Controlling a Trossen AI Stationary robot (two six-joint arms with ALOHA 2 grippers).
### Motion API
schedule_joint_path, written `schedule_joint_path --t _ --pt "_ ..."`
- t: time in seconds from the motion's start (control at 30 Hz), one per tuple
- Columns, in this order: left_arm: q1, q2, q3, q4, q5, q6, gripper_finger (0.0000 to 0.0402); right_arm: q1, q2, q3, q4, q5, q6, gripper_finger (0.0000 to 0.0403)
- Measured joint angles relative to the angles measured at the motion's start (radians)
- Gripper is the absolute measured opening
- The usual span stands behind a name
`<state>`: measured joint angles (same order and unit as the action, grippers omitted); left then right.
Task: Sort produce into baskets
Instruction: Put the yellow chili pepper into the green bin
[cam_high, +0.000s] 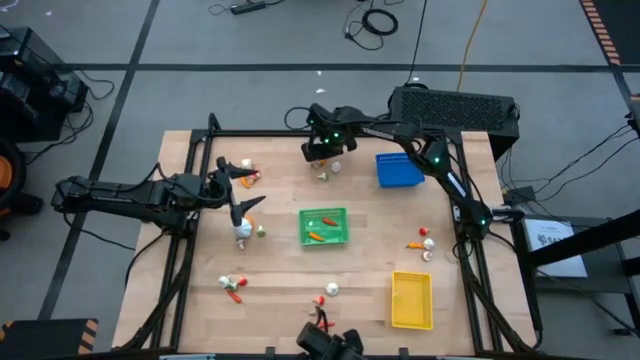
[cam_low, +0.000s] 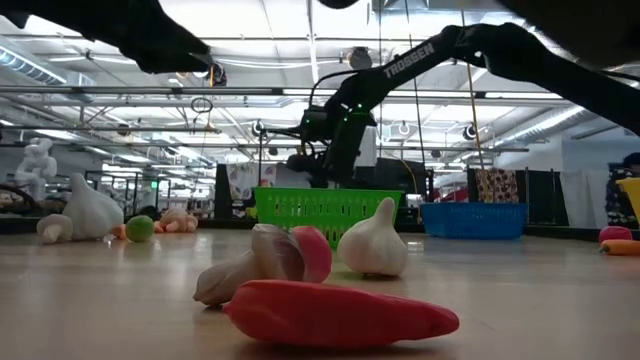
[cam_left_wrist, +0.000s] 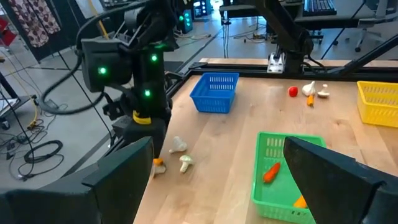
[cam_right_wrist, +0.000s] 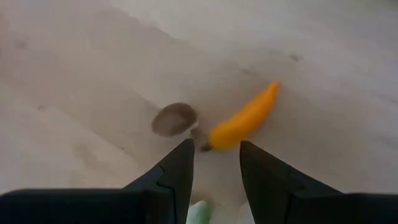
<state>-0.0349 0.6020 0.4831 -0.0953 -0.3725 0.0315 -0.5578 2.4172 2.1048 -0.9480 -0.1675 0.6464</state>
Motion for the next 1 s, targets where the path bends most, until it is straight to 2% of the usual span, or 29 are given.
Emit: schedule_joint_path --t 0.27,0.47,0.77,1.0 --pt "0.0 0.0 0.0 0.013 0.001 0.0 0.0365 0.001 0.0 0.002 0.008 0.035 0.009 0.0121" --pt "0.0 0.0 0.0 0.043 0.001 0.0 0.0365 -0.018 0.042 0.002 0.018 -0.039 0.047 0.0121" --pt "0.0 0.0 0.0 0.069 0.001 0.018 0.0365 -0.023 0.039 0.003 0.032 -0.044 0.048 0.0121" --pt "0.0 0.0 0.0 0.071 0.001 0.027 0.0365 -0.017 0.038 0.003 0.039 -0.033 -0.089 0.0121"
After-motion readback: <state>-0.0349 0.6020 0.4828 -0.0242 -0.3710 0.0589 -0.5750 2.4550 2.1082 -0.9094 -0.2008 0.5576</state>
